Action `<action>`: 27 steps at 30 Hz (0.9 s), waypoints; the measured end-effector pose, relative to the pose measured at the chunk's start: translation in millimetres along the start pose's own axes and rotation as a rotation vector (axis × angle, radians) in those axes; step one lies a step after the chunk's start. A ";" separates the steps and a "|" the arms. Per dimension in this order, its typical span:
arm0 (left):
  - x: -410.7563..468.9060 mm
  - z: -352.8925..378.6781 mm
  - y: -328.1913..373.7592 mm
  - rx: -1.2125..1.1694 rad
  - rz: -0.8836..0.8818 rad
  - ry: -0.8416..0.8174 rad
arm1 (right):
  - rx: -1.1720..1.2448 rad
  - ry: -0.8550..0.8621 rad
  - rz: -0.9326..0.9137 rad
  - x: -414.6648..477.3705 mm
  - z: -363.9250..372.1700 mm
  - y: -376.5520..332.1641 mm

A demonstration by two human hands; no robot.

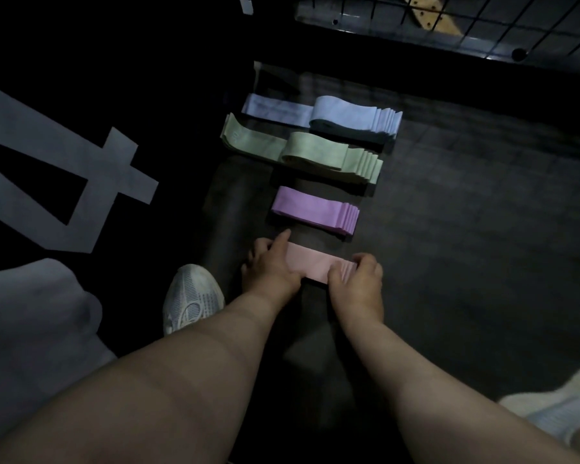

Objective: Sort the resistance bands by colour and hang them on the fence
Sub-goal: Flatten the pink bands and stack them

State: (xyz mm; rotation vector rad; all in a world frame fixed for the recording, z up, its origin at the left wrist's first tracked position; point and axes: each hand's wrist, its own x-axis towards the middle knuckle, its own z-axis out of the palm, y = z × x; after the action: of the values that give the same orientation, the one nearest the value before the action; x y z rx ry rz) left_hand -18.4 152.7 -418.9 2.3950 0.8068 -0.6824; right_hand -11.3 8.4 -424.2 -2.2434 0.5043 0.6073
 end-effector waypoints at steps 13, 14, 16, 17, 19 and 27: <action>-3.6 7.1 -8.7 0.065 0.097 0.087 | 0.028 0.071 -0.091 -2.4 3.1 1.6; -2.8 7.0 -8.3 0.067 0.093 0.077 | 0.018 0.077 -0.096 -2.4 3.5 2.2; -2.7 5.8 -6.9 0.076 0.086 0.060 | -0.024 0.083 -0.097 -2.3 3.8 1.7; -3.2 5.5 -6.6 0.073 0.087 0.063 | -0.053 0.081 -0.093 -2.0 3.6 1.1; -4.4 5.3 -6.3 0.051 0.099 0.081 | -0.089 0.065 -0.076 -1.6 3.1 -0.4; -6.9 6.2 -3.5 0.045 0.105 0.069 | 0.001 0.082 -0.041 -5.1 3.0 -2.2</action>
State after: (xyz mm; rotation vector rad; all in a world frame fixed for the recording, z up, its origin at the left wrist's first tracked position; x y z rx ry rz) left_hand -27.4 148.6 -420.4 2.4939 0.6946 -0.5845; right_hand -15.1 13.0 -421.9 -2.2796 0.4975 0.4960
